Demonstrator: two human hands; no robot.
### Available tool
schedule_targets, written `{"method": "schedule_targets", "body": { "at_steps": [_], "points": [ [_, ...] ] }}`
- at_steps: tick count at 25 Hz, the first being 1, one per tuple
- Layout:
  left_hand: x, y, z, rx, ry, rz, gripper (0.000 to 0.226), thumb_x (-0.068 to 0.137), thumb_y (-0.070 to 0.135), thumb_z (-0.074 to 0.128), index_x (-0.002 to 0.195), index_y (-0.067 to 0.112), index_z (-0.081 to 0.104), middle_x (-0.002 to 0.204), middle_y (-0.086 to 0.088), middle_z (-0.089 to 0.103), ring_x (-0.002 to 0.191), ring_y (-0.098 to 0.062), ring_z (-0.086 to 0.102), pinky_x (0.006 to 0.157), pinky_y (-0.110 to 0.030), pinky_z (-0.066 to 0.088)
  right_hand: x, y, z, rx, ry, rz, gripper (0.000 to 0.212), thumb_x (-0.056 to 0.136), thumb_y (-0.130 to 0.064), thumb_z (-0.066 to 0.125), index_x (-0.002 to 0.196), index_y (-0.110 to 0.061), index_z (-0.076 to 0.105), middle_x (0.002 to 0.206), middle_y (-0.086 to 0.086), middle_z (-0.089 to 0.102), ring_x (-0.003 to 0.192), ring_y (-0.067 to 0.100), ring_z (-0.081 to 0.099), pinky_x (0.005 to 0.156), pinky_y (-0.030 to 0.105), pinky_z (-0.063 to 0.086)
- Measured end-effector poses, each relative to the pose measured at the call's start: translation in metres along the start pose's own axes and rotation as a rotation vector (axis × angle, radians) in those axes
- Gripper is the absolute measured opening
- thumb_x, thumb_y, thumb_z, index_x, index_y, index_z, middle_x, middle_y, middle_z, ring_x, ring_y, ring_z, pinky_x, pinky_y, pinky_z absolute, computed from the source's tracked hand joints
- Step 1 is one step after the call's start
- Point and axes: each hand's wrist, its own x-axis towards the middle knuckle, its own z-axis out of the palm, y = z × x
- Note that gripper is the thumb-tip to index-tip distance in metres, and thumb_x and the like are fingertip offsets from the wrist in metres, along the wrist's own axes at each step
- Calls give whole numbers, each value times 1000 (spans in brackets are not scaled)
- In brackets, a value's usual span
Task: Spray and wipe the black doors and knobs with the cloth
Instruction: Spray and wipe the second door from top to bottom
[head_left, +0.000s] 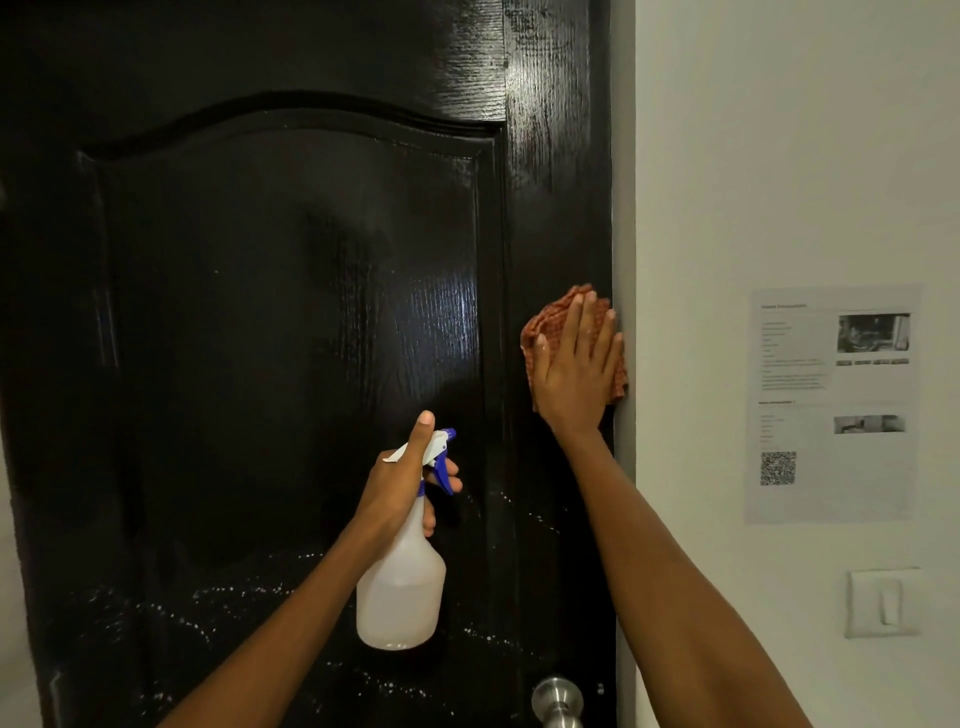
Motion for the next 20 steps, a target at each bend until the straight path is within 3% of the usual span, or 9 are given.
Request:
{"method": "schedule_targets", "body": {
  "at_steps": [3,8,10,12,15,18,20],
  "points": [
    [9,-1,6,-4,0,-8,83,87,75,37,91,-2,71,83,-18,75,44,-24,55,44,-28,47,-45,12,13,-43,-23,-115,74,110,-51,25,165,-9,1,173,13,-3,160,32,-5,129,50,2],
    [3,-12,13,-15,6,-2,80,92,70,36,90,-2,71,82,-18,75,42,-24,55,42,-27,46,-198,70,60,-76,-183,-273,73,108,-52,27,166,-12,7,174,11,0,160,34,5,128,51,6],
    [-6,-23,13,-29,4,-8,81,90,70,37,90,-3,70,83,-19,75,41,-23,55,41,-27,46,-247,81,69,-40,-248,-128,75,108,-58,17,166,-14,-1,174,9,-4,160,33,1,128,49,2],
    [-14,-35,11,-29,0,-40,81,89,71,38,89,-3,70,82,-19,75,41,-24,55,41,-27,46,-285,80,75,27,-283,188,79,105,-65,9,164,-18,-13,173,7,-14,159,35,-3,128,51,-2],
    [-26,-47,5,-10,16,-79,81,91,70,37,90,-5,70,80,-17,75,42,-24,55,41,-26,45,-303,50,84,155,-222,618,85,105,-59,26,164,-11,-11,171,17,-9,156,47,7,125,56,1],
    [-31,-46,-5,17,25,-64,81,94,69,35,91,-5,71,80,-17,75,41,-24,54,40,-26,45,-266,10,73,358,-185,740,85,102,-67,15,161,-20,-24,169,8,-24,157,44,-11,124,50,-16],
    [-32,-45,-12,16,23,-60,81,94,68,34,91,-4,70,81,-17,75,41,-24,54,40,-26,45,-233,-4,66,402,-118,638,79,105,-60,20,159,-28,-28,168,1,-29,156,39,-20,125,52,-16]
  ]
}}
